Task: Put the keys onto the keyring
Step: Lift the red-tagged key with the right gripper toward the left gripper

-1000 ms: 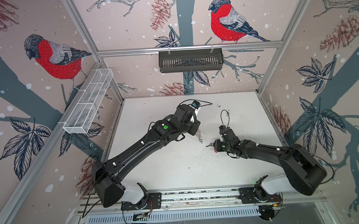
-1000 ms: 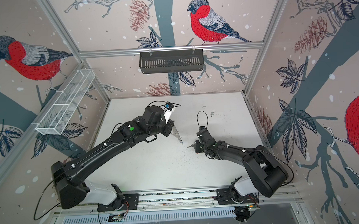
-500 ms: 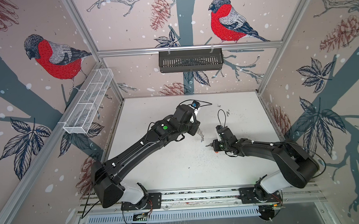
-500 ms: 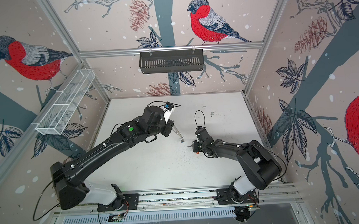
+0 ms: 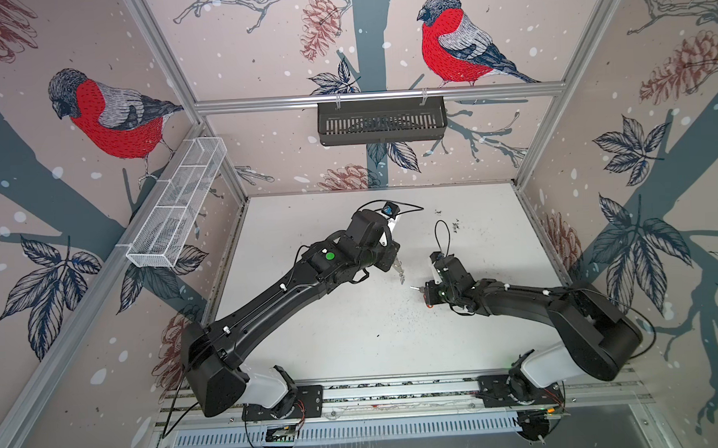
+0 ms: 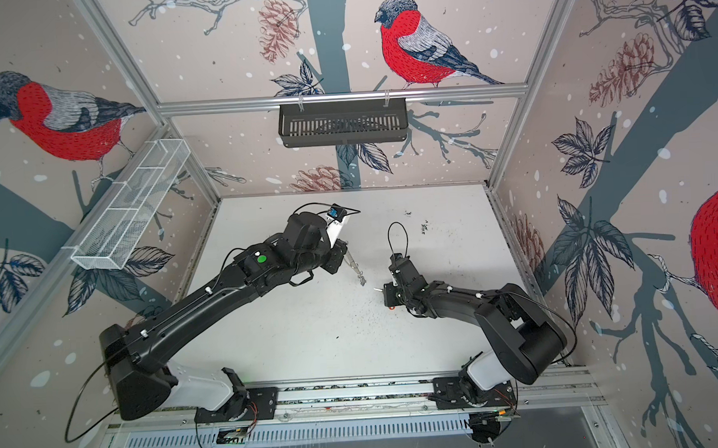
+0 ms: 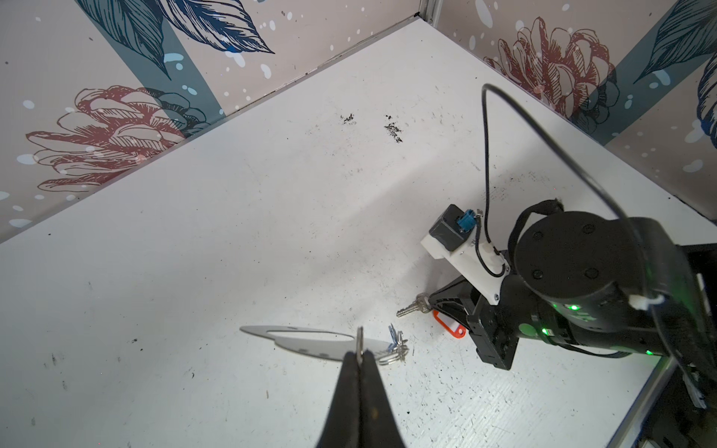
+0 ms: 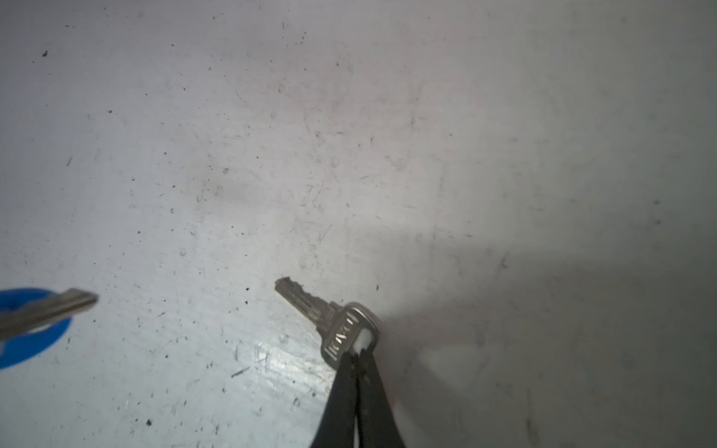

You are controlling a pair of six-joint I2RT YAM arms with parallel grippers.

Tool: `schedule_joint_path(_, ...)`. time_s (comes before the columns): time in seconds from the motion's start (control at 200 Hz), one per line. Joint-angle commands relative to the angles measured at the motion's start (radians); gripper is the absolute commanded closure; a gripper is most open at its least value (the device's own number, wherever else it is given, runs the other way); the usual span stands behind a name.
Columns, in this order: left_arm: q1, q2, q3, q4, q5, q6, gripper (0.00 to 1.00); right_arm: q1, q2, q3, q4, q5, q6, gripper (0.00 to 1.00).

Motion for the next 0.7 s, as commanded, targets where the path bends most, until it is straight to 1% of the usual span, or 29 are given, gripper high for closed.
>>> schedule_joint_path(0.0,0.001,-0.007,-0.006,0.037,-0.020,-0.005,1.00,0.001,-0.063,-0.002,0.011,0.009,-0.043,1.00)
schedule_joint_path(0.135,0.001,-0.026,-0.035,0.076,-0.008,0.004,1.00,0.000,-0.197,-0.015,0.039,-0.024,-0.103,1.00)
schedule_joint_path(0.17,0.001,-0.035,-0.043,0.090,0.002,0.008,1.00,0.000,-0.252,-0.018,0.049,-0.036,-0.115,1.00)
schedule_joint_path(0.37,-0.011,-0.099,-0.109,0.193,0.050,0.039,1.00,-0.009,-0.442,-0.027,0.122,-0.147,-0.174,1.00)
schedule_joint_path(0.485,-0.030,-0.138,-0.155,0.251,0.073,0.063,1.00,-0.013,-0.503,-0.017,0.173,-0.247,-0.202,1.00)
schedule_joint_path(0.695,-0.050,-0.196,-0.236,0.339,0.116,0.095,1.00,-0.012,-0.546,0.022,0.249,-0.426,-0.247,1.00)
